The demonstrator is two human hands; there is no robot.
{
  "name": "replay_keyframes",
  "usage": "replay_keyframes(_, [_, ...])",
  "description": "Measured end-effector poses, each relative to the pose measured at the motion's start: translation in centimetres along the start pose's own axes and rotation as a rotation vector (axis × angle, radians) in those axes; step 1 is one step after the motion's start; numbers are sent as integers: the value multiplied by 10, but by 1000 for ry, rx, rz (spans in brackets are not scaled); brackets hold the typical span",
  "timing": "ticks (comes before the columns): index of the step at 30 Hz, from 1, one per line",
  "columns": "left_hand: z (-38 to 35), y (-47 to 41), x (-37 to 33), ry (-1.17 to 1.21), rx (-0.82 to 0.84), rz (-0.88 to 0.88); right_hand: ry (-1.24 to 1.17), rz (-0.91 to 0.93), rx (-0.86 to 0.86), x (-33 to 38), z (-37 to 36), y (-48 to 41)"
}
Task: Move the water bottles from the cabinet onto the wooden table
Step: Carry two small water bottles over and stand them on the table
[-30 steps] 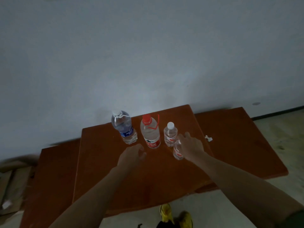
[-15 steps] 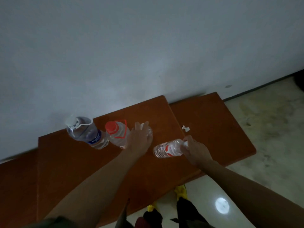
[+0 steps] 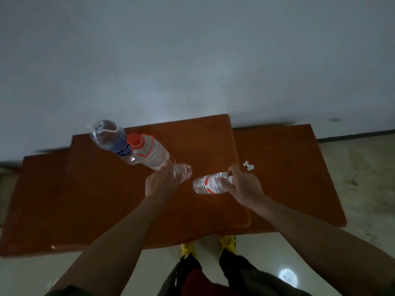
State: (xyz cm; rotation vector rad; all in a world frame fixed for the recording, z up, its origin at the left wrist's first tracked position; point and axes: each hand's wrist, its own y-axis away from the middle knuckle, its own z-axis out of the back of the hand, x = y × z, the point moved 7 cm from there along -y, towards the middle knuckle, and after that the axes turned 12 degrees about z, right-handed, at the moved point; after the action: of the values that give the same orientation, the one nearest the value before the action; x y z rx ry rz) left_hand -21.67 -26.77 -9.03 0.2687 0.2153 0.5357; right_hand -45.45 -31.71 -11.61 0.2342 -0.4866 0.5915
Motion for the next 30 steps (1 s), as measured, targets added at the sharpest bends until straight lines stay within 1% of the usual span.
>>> replay_keyframes(4, [-4, 43, 42, 3, 39, 111, 58, 229, 26, 35, 3, -12])
replay_keyframes(9, [10, 112, 111, 75, -8, 307, 113, 428, 136, 93, -3, -21])
replay_keyframes(13, [13, 178, 173, 186, -45, 456, 159, 559, 221, 158, -27, -18])
replay_keyframes(15, [16, 226, 216, 232, -84, 573, 166, 671, 263, 212, -48, -5])
replay_keyframes(17, [19, 264, 246, 264, -119, 648, 172, 758, 283, 260, -64, 6])
replay_keyframes(19, [20, 324, 295, 322, -167, 751, 180, 872, 322, 330, -90, 36])
replay_keyframes(21, [21, 365, 328, 343, -181, 786, 170, 933, 319, 381, -105, 58])
replay_keyframes(23, [22, 423, 376, 370, -219, 861, 139, 1018, 322, 446, -129, 97])
replay_keyframes(25, [24, 459, 408, 354, -246, 909, 118, 1086, 306, 492, -146, 119])
replay_keyframes(30, [11, 593, 497, 372, -346, 1144, 115, 1381, 373, 634, -207, 215])
